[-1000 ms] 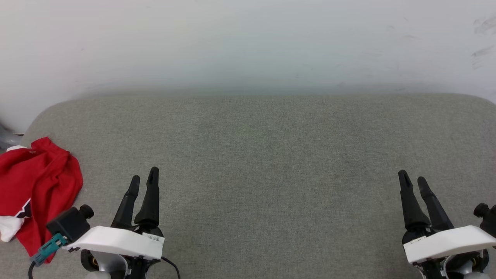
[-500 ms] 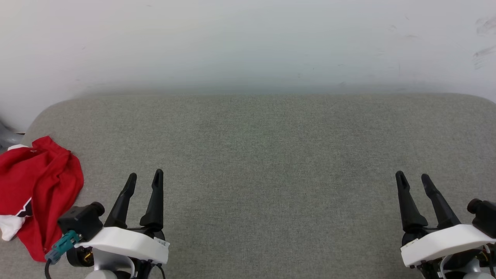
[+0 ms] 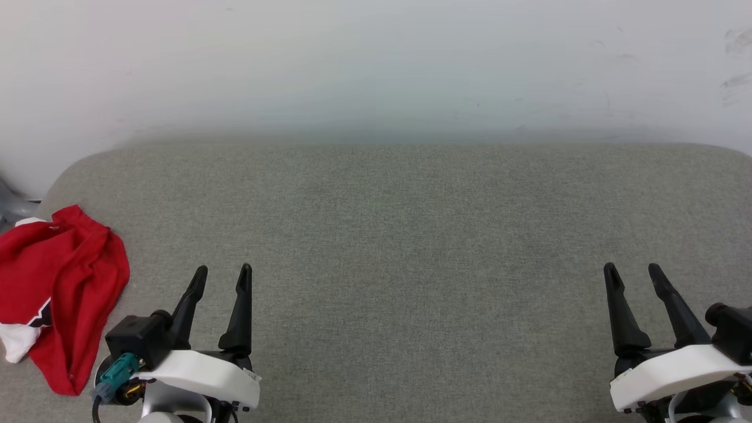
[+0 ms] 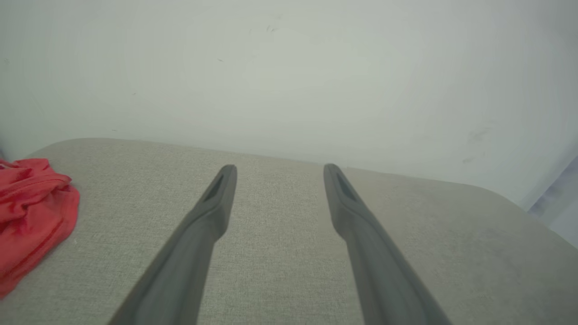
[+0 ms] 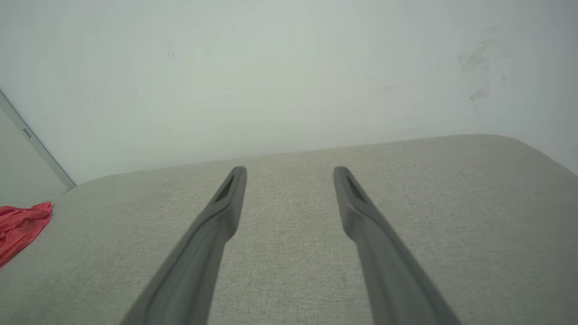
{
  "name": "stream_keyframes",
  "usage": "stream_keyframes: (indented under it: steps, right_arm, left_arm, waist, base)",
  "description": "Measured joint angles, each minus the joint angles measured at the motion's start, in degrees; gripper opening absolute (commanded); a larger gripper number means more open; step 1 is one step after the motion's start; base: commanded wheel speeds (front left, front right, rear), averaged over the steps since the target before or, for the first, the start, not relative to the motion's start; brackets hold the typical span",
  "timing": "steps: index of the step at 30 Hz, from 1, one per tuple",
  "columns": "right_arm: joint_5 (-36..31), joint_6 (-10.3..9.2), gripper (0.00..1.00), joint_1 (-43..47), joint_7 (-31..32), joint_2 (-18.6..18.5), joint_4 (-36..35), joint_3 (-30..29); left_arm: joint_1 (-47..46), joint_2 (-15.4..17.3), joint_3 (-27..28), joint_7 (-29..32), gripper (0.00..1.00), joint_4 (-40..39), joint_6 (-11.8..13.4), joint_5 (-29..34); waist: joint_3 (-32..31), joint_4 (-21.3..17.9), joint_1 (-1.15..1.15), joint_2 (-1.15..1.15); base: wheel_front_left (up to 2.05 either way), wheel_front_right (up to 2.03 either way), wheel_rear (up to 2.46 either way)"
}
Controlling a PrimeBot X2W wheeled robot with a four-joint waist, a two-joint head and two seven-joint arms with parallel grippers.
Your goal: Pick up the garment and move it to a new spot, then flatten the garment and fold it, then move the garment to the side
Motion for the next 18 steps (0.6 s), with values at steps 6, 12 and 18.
stream_keyframes:
  steps: [6,12,18]
  right_arm:
    - [-2.7,0.0,1.0,0.3,0.0,0.0,-1.1,-0.3]
    - [-5.2,0.0,1.0,0.7,-0.1,0.0,-1.8,-0.9]
    - [-7.4,0.0,1.0,1.0,-0.4,0.0,-2.5,-1.5]
  left_arm:
    - [0.0,0.1,-0.5,-0.8,1.0,1.0,-0.1,2.0]
    - [0.0,0.1,-0.8,-1.5,1.0,1.3,-0.5,3.9]
    - [0.0,0.0,-0.8,-2.2,1.0,1.6,-0.9,5.5]
  waist:
    - [0.1,0.1,0.0,0.0]
    - [0.2,0.2,0.0,0.0]
    - [0.1,0.4,0.0,0.0]
  base:
    - [0.0,0.0,0.0]
    - [0.0,0.0,0.0]
    - [0.0,0.0,0.0]
